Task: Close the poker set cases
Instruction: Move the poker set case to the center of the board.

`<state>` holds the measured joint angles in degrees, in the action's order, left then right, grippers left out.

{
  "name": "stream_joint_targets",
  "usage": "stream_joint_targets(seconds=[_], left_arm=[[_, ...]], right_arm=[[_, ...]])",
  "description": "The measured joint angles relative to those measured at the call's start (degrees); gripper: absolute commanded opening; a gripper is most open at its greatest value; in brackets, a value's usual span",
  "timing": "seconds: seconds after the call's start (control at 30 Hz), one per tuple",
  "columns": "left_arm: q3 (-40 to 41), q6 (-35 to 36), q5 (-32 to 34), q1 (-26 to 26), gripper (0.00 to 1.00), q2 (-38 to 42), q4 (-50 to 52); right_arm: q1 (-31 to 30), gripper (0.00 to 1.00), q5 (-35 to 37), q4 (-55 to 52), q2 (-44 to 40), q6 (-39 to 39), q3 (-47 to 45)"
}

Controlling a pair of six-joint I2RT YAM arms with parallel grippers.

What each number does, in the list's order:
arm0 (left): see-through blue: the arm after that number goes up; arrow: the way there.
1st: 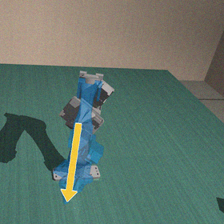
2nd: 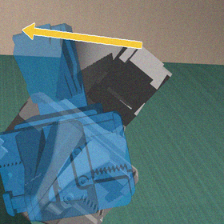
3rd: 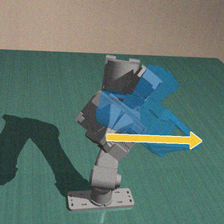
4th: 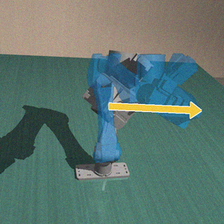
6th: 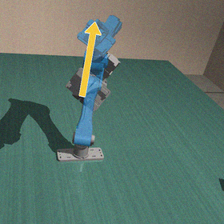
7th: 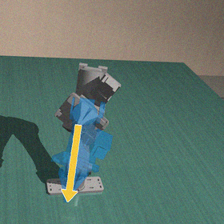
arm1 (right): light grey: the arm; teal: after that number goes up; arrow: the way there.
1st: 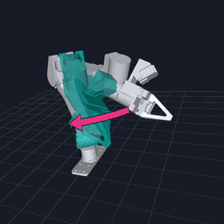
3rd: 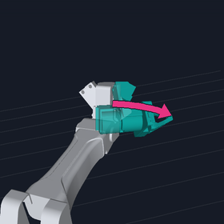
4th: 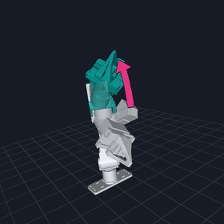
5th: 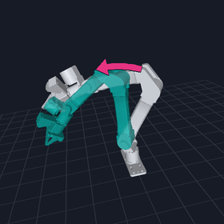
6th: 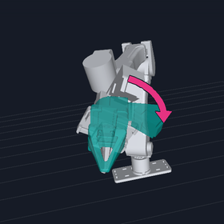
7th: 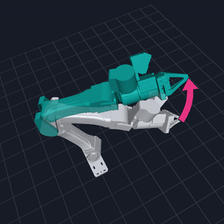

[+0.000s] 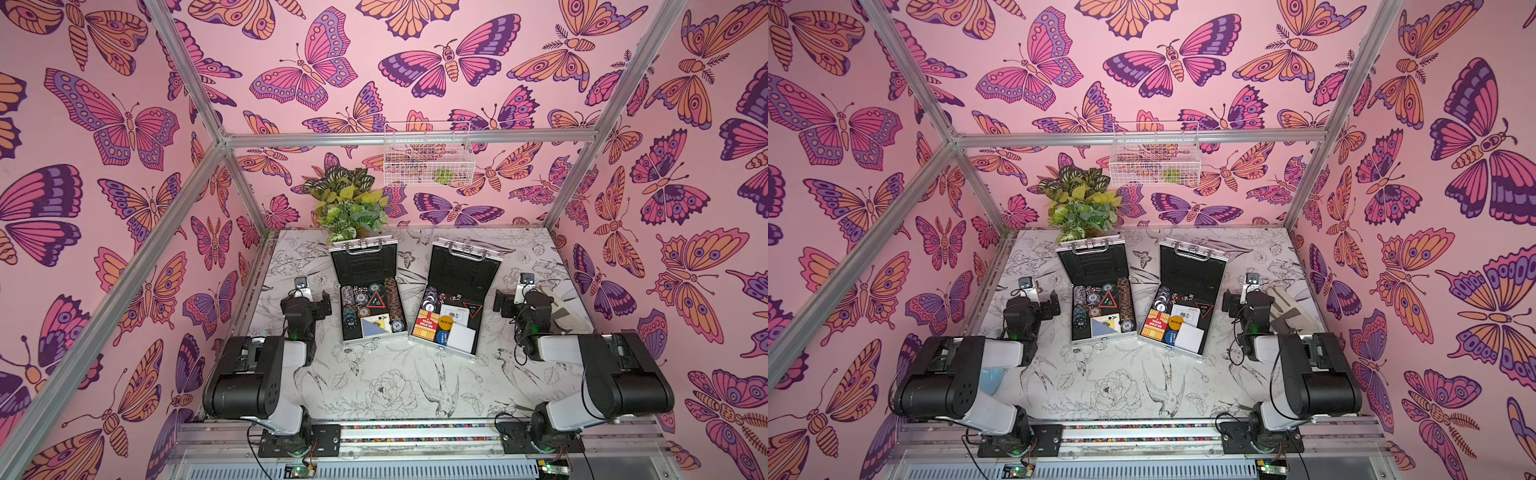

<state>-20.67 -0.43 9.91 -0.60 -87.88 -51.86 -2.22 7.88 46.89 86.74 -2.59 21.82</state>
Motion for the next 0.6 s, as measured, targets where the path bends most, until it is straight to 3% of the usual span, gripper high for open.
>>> stream_joint_targets(seconds=[0.2,0.37,0.6], left_arm=[[0.1,0.1,0.4,-1.1,0.99,9.0,5.6],[-2.9,-0.7,0.2,-2.1,0.99,20.6,16.9],[-9.0,-4.7,-2.1,-4.9,0.99,26.3,29.3]], right_arm=[[0.0,1.00,-1.3,-1.1,-1.0,0.1,0.0],[0.0,0.99,-2.4,-3.6,-4.0,0.9,0.3],[-0.1,0.96,-4.1,-10.8,-10.0,1.2,2.7]])
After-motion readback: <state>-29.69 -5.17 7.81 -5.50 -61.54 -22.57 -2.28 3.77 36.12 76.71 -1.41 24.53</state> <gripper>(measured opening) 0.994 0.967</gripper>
